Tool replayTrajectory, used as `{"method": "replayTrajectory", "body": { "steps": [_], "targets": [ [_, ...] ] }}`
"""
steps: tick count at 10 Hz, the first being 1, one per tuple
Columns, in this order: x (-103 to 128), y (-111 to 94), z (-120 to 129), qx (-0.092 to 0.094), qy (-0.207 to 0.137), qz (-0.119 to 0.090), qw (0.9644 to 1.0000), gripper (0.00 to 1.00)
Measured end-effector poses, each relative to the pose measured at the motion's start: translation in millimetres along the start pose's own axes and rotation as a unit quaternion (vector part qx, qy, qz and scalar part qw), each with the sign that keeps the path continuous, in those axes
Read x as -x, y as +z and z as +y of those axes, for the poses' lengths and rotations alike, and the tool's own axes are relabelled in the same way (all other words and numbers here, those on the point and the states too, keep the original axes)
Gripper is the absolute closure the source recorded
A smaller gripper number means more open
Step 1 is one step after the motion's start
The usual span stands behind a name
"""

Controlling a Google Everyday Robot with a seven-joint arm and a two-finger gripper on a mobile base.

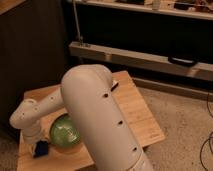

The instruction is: Place the white sponge in the ceramic bowl

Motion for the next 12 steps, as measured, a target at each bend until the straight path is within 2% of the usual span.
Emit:
{"method": "replayTrajectory", "body": {
  "steps": [3,6,8,10,12],
  "targets": [
    [-1,-2,2,0.001,-0.006,-0.005,1.0000,1.00],
    [-9,-43,-1,0.003,-0.024,-0.060,0.9979,1.00],
    [-17,-97,-5,-0.001,-0.032,-0.098,0.9947,1.00],
    [-23,-143,-11,-0.006,-0.039,-0.122,0.9917,1.00],
    [-27,-183,-30,-0.008,-0.032,-0.131,0.9909,1.00]
  ]
}}
